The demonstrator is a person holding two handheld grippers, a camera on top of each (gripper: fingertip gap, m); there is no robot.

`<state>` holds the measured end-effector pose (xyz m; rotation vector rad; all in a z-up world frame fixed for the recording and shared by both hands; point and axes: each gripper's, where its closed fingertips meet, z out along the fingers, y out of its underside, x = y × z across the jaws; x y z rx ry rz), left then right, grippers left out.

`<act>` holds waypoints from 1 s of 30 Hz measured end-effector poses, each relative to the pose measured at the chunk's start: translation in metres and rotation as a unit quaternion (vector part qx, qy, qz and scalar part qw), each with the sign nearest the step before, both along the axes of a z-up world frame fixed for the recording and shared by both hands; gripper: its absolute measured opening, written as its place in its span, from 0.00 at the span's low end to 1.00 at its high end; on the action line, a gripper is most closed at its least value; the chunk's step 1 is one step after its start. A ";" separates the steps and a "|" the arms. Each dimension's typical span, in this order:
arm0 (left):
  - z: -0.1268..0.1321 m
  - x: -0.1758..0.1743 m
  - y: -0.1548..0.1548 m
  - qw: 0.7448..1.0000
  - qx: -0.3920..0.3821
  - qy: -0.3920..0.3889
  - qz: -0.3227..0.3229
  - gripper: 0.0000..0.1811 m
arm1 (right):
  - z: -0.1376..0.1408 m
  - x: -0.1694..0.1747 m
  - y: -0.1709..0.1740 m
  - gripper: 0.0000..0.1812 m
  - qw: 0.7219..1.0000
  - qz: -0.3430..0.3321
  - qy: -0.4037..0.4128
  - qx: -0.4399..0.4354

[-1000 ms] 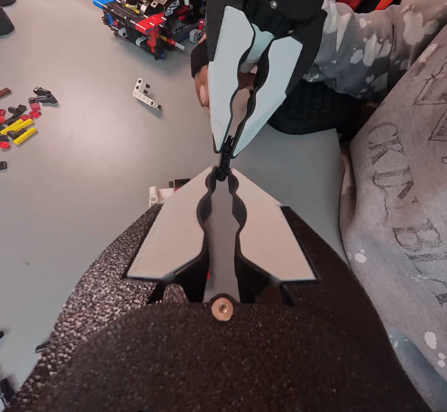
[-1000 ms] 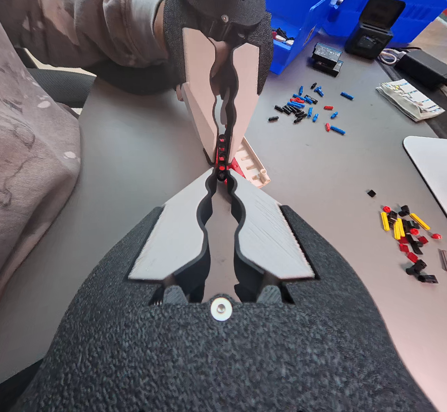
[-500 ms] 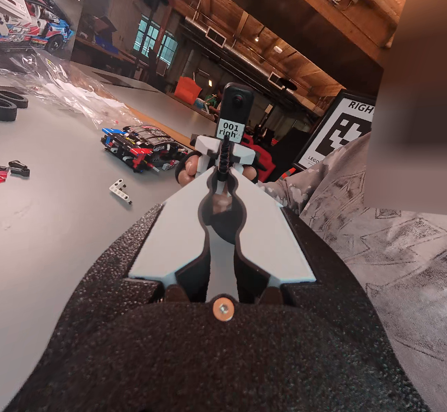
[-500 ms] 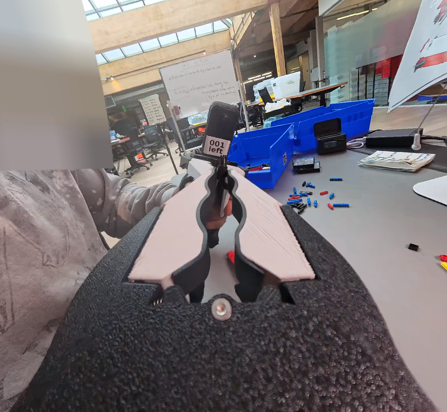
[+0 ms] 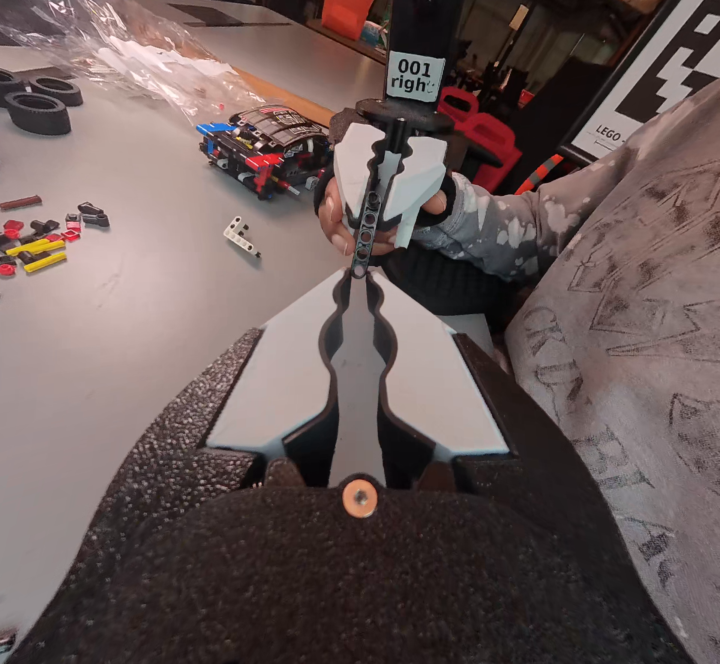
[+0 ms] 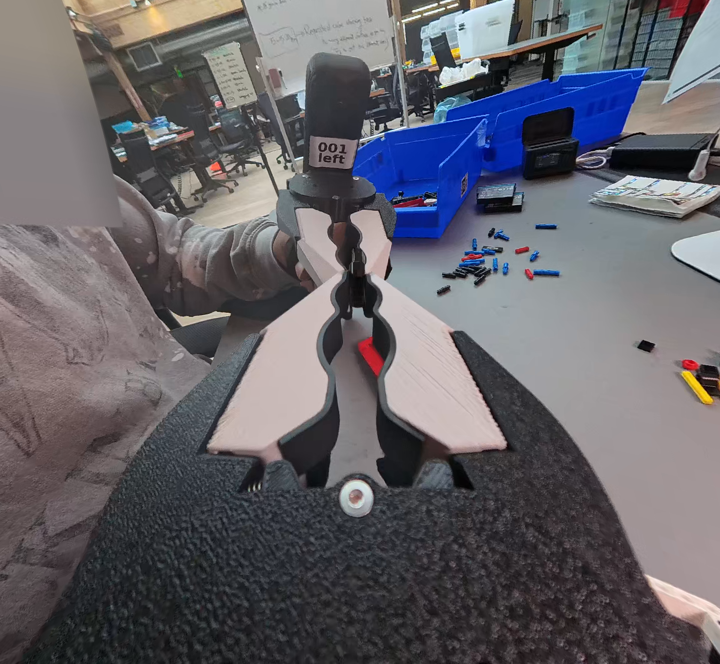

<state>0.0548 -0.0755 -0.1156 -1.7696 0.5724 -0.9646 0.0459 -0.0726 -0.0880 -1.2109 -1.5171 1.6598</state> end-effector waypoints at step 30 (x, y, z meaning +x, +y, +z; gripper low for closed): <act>0.026 -0.003 -0.006 0.998 0.014 -0.062 -0.014 0.03 | -0.007 -0.003 -0.015 0.04 1.000 0.029 0.005 -0.002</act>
